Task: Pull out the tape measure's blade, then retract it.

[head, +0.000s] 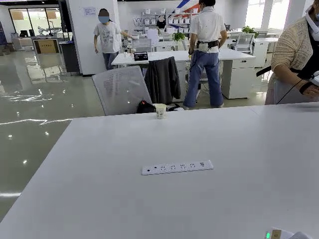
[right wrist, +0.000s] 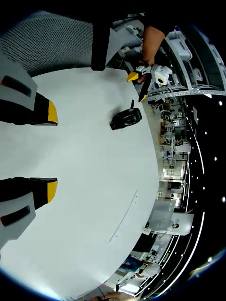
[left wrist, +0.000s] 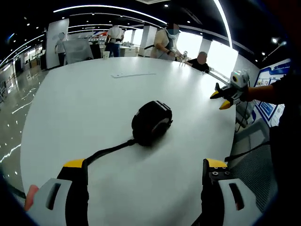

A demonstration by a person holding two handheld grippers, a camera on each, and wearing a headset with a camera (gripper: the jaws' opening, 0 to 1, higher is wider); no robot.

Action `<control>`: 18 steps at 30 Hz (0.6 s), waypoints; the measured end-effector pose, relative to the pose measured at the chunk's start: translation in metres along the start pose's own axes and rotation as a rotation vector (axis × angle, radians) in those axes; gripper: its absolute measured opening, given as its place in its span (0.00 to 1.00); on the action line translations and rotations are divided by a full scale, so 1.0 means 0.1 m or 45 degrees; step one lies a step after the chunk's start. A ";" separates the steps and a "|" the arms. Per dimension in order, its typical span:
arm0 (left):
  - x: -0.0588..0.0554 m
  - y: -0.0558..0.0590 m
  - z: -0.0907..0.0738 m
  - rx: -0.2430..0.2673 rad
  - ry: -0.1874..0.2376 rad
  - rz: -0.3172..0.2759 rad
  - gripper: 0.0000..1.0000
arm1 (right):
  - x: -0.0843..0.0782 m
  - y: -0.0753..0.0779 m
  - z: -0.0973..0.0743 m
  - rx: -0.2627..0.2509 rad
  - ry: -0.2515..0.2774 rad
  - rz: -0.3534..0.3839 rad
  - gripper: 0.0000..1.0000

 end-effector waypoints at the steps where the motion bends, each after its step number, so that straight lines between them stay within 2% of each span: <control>1: -0.02 0.00 -0.02 0.004 -0.010 0.008 0.99 | -0.02 0.01 -0.03 -0.005 0.004 0.016 0.44; 3: -0.07 0.01 -0.07 -0.016 -0.039 0.011 0.99 | -0.06 0.04 -0.10 -0.010 0.006 0.055 0.49; 5: -0.09 -0.03 -0.10 -0.003 -0.049 0.027 0.99 | -0.10 0.06 -0.15 -0.015 0.003 0.075 0.55; 9: -0.10 -0.09 -0.19 0.015 -0.037 -0.023 0.99 | -0.22 0.08 -0.26 -0.027 -0.015 0.127 0.68; 13: -0.10 -0.14 -0.28 0.032 -0.022 -0.018 0.99 | -0.27 0.08 -0.39 -0.033 0.010 0.142 0.80; 15: -0.09 -0.14 -0.33 0.034 -0.013 -0.016 0.99 | -0.29 0.09 -0.44 -0.040 0.016 0.115 0.83; 18: -0.14 -0.14 -0.38 0.025 -0.030 -0.005 0.99 | -0.34 0.10 -0.51 -0.044 0.010 0.106 0.90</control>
Point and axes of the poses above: the centre of the closed fingertips' face, and the gripper's own axes: z roughly forward along the fingers, y roughly to its right, x roughly out of its top, the point moved 6 cm from there along -z, roughly backward along the fingers, and after that the axes turned 5 degrees about y, right-handed, at the moved point
